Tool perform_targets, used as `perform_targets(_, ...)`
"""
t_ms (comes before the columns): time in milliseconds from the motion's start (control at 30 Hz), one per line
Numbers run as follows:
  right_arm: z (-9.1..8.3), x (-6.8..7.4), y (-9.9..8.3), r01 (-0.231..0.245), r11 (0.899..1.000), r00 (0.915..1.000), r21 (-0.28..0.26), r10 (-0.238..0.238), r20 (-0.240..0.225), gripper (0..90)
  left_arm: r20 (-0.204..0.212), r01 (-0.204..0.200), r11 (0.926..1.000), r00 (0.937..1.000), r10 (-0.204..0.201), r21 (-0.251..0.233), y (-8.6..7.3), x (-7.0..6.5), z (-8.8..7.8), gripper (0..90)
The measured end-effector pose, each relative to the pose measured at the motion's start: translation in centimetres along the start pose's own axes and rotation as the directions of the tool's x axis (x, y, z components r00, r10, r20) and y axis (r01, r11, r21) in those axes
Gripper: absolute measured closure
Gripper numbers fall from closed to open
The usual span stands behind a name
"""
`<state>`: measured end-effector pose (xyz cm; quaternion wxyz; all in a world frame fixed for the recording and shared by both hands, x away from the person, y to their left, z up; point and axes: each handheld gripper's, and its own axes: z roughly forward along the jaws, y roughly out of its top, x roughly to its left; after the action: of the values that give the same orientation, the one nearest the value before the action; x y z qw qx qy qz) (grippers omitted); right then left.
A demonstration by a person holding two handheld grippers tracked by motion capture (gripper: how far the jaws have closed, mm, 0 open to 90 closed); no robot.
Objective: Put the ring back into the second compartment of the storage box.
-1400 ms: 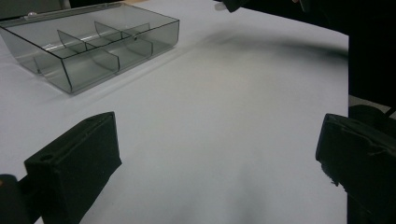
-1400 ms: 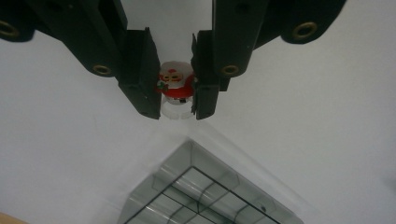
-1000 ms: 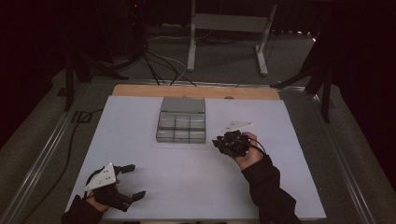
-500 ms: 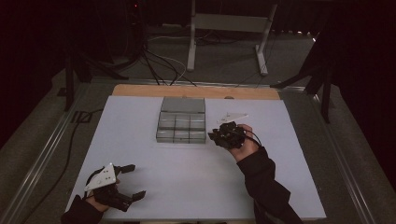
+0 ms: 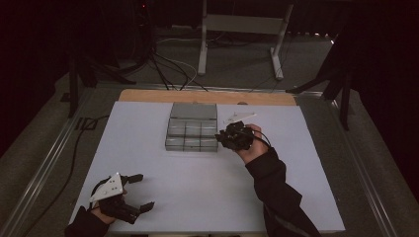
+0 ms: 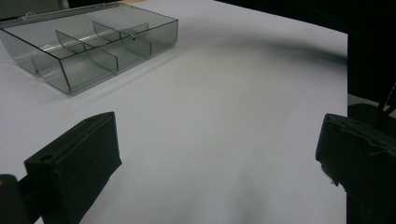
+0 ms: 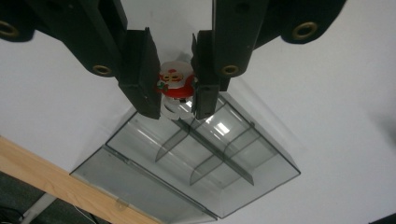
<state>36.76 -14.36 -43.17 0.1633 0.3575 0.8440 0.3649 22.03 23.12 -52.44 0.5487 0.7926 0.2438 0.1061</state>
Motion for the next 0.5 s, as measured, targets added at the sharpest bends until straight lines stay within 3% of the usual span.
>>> perform_targets(500,1.5,0.2,2.3,0.006,1.0,0.9999,0.0,-0.006,-0.011,72.3,0.003,-0.003,1.0,1.0,0.003,-0.003,0.0,0.0,0.0,0.3)
